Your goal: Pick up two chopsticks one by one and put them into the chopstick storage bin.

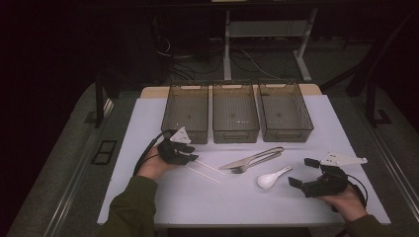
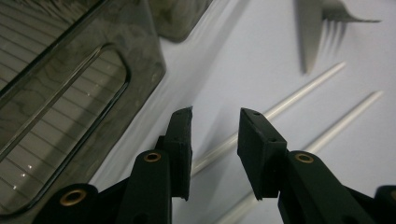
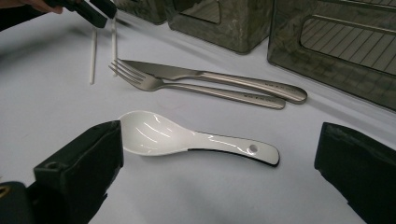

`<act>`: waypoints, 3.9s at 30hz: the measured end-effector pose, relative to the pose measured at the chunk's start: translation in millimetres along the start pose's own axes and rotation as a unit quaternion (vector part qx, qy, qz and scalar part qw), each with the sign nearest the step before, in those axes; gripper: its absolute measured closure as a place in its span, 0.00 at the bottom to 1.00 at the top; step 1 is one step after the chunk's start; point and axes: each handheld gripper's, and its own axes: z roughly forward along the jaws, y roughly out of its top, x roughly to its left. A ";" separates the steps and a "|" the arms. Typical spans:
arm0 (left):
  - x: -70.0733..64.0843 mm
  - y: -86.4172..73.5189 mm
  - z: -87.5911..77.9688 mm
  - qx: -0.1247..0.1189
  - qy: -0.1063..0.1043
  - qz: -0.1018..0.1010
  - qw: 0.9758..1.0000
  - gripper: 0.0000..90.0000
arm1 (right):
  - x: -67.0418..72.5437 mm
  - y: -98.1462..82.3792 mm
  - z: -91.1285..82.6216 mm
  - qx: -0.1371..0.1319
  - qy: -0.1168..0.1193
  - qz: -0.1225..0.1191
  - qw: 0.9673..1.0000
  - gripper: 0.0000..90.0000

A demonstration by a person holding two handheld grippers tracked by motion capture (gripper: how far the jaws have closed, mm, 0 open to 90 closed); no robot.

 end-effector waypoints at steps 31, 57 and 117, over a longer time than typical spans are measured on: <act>-1.9 -23.5 -9.2 0.077 -0.077 0.063 0.992 0.79 | -0.8 -0.3 0.7 0.002 0.001 0.001 1.000 0.01; -69.1 -34.3 -23.4 0.078 -0.088 0.077 0.990 0.89 | -0.1 -0.6 0.5 0.003 0.004 0.000 1.000 0.01; -46.6 -61.8 -30.2 0.001 -0.091 0.011 0.996 0.94 | 1.3 -0.3 0.6 0.005 0.007 -0.005 1.000 0.01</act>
